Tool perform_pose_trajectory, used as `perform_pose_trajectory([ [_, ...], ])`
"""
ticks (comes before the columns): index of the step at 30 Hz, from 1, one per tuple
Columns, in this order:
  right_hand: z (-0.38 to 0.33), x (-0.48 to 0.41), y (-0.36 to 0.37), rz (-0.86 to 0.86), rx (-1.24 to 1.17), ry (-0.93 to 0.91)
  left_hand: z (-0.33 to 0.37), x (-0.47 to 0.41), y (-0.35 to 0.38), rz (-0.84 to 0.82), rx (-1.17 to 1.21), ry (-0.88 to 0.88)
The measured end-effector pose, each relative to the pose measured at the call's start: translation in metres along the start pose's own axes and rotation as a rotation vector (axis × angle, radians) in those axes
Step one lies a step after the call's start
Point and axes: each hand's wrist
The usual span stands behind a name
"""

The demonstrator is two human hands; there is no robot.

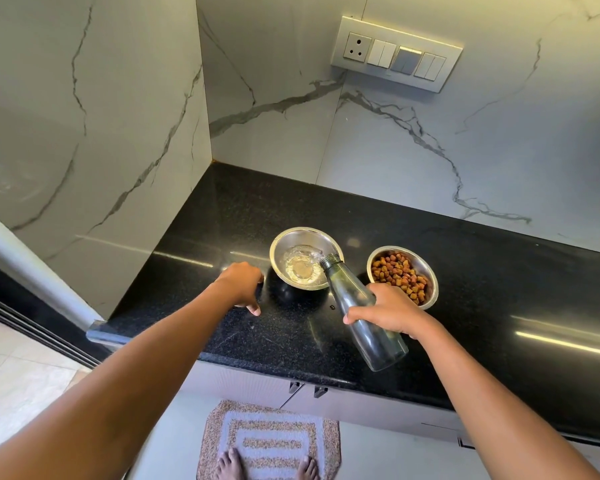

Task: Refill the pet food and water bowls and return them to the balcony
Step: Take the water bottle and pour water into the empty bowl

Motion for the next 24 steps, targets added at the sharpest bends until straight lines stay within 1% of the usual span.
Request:
perform_pose_trajectory([
  [24,-0.007,0.0087,0.0008,-0.046,0.025,0.023,-0.0045,-0.002,0.0052,0.034,-0.024,0.028],
])
Point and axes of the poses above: each hand's wrist, its own x-axis away from the middle knuckle, its own y-axis out of the palm, z = x × y, and after that the axes turned 4 degrees about -y, right-handed
